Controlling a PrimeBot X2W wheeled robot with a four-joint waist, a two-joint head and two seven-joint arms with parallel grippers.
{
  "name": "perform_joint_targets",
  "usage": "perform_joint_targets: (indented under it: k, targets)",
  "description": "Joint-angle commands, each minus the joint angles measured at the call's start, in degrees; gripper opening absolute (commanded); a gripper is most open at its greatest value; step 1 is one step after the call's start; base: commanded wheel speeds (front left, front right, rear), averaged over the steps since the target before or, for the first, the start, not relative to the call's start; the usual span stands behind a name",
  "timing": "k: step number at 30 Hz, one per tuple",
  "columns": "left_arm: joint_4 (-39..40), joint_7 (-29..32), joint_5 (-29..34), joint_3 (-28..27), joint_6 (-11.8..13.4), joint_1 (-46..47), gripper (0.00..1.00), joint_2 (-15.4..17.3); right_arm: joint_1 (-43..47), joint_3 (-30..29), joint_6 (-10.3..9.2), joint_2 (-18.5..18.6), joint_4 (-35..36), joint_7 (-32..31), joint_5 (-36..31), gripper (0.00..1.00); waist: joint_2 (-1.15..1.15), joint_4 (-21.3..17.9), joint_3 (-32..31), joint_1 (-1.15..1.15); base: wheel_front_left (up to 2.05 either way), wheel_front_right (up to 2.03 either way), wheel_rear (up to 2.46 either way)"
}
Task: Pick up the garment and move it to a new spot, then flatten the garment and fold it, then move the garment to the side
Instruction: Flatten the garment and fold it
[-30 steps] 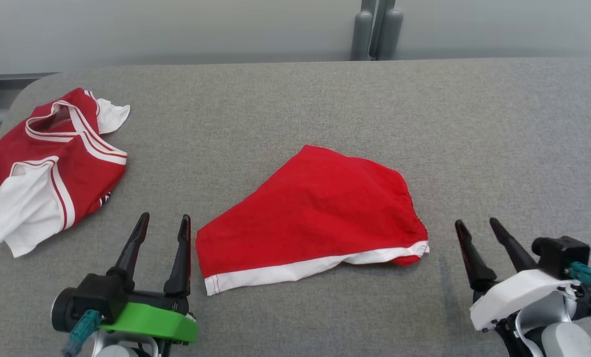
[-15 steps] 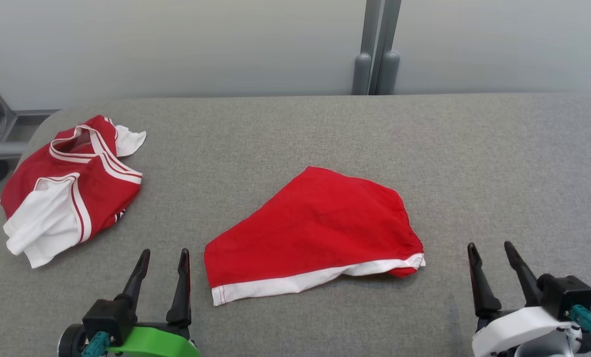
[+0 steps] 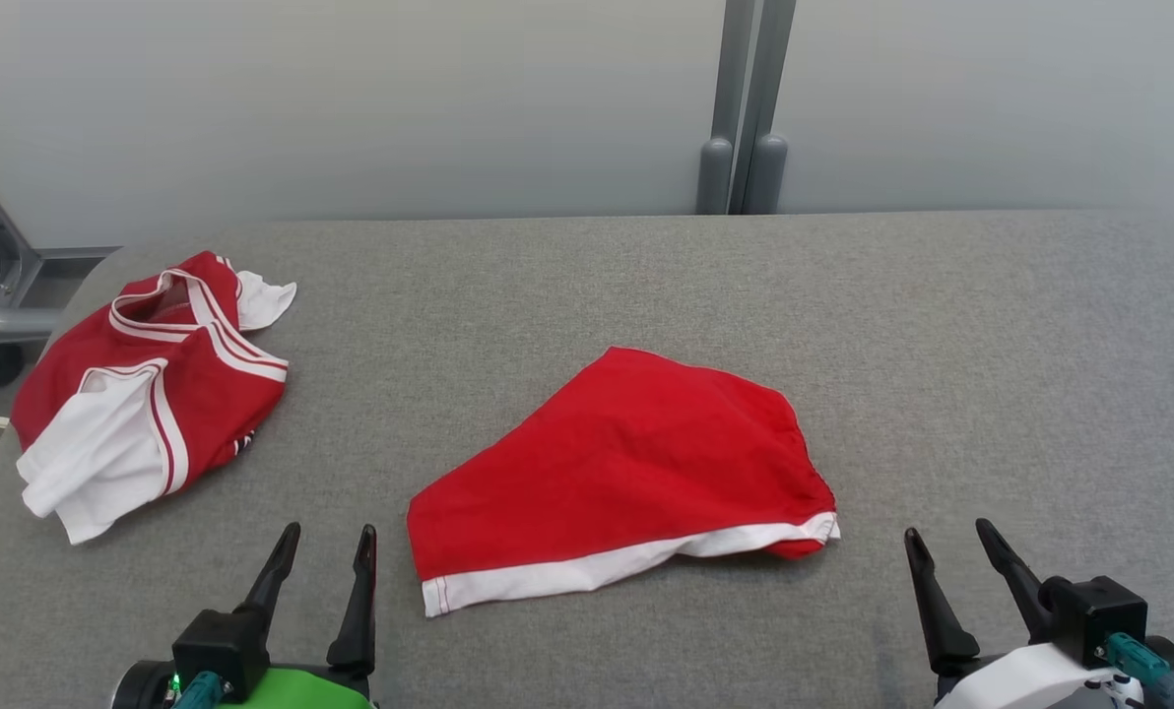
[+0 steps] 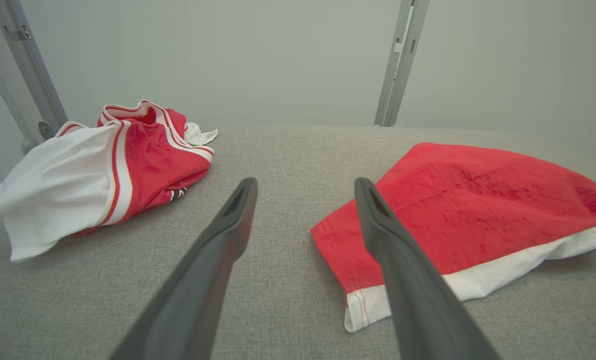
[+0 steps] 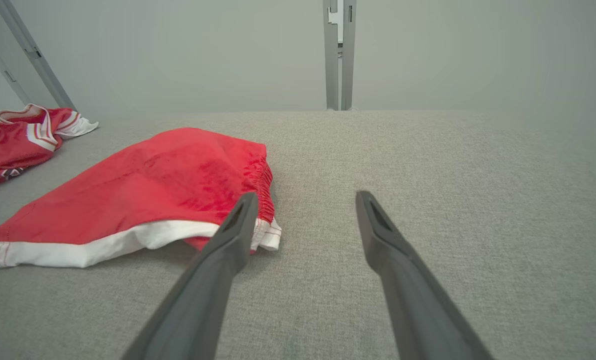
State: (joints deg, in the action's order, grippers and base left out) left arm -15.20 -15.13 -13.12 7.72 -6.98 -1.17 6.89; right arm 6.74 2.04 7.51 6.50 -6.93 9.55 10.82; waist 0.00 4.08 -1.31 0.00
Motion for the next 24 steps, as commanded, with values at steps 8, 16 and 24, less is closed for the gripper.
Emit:
perform_joint_targets:
  k: [8,16,24]
  targets:
    - [0.2,0.0,-1.4,1.6,-0.4,-0.8,1.00,0.6,-0.5,2.4,-0.05,1.2,0.3,-0.3,0.2,1.00,0.00,-0.1,0.2,0.00,0.00,0.00,0.00]
    - [-0.9,1.4,-3.1,3.5,-0.5,0.3,1.00,0.8,-1.1,1.8,-0.05,1.9,-0.3,-0.6,0.0,1.00,0.00,0.1,0.5,0.00,0.00,0.00,0.00]
    - [-2.8,14.5,-8.9,8.1,-0.5,2.8,1.00,2.0,-5.7,0.8,-0.03,0.4,-2.4,-11.7,3.7,1.00,0.00,-0.3,2.3,0.00,0.00,0.00,0.00]
